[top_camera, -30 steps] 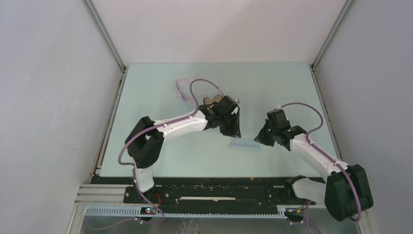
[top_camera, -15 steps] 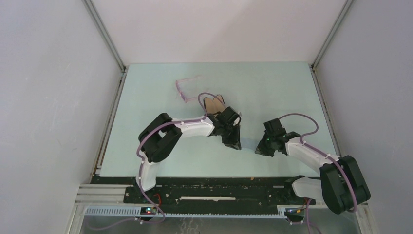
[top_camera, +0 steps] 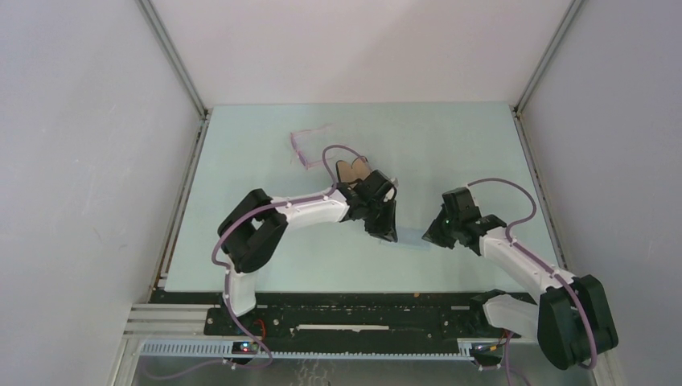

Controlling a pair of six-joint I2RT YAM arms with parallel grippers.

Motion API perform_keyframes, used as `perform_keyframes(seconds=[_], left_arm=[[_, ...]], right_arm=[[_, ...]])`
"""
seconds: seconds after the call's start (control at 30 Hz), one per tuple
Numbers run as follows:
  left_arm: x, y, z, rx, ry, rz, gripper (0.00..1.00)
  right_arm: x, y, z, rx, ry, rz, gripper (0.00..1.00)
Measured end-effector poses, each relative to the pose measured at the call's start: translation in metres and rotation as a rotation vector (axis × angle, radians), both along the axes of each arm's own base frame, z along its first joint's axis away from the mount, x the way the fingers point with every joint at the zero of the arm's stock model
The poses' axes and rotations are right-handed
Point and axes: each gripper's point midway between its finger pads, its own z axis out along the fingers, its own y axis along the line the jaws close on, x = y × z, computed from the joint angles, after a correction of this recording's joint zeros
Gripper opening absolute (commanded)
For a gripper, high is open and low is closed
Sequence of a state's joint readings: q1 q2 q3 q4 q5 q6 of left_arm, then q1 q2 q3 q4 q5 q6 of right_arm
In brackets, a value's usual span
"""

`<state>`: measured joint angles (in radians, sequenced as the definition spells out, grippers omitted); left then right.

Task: Organize the sunglasses
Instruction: Fold the glasses cleaning cloth at the center of the board.

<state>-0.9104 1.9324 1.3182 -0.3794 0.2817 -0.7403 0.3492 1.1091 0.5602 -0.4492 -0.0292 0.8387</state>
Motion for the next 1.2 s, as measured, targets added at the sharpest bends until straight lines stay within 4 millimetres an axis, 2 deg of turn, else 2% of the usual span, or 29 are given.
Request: perform_keyframes(seconds=[0.07, 0.17, 0.4, 0.53, 0.67, 0.73, 0.83, 0.93, 1.07, 1.2], left_arm=[[0.002, -0.002, 0.003, -0.008, -0.004, 0.0, 0.24], [0.003, -0.004, 0.002, -0.008, -0.003, 0.0, 0.23], [0.0, 0.001, -0.025, 0.049, 0.037, 0.001, 0.22], [-0.003, 0.005, -0.031, 0.074, 0.047, -0.005, 0.22], [-0.001, 0.015, -0.032, 0.105, 0.036, -0.017, 0.23], [0.001, 0.022, -0.026, 0.111, 0.031, -0.018, 0.24], [0.015, 0.031, -0.004, 0.091, -0.005, 0.004, 0.25], [0.031, 0.036, 0.028, 0.058, -0.067, 0.03, 0.26], [0.057, 0.045, 0.07, 0.01, -0.165, 0.091, 0.28], [0.073, 0.062, 0.086, 0.007, -0.206, 0.144, 0.33]], right_arm=[[0.004, 0.0, -0.001, -0.002, 0.005, -0.005, 0.0], [0.003, -0.001, -0.014, -0.02, 0.055, -0.007, 0.0], [-0.007, -0.005, -0.033, -0.05, 0.129, -0.008, 0.0], [-0.008, -0.007, -0.033, -0.05, 0.131, -0.008, 0.0], [-0.003, -0.012, -0.022, -0.038, 0.097, -0.017, 0.0], [0.001, -0.012, -0.013, -0.032, 0.075, -0.022, 0.0], [0.014, -0.01, 0.008, -0.01, 0.012, -0.023, 0.0], [0.02, -0.007, 0.021, 0.01, -0.032, -0.019, 0.0], [0.019, -0.002, 0.023, 0.039, -0.026, -0.005, 0.03], [0.018, 0.001, 0.025, 0.064, -0.024, 0.006, 0.15]])
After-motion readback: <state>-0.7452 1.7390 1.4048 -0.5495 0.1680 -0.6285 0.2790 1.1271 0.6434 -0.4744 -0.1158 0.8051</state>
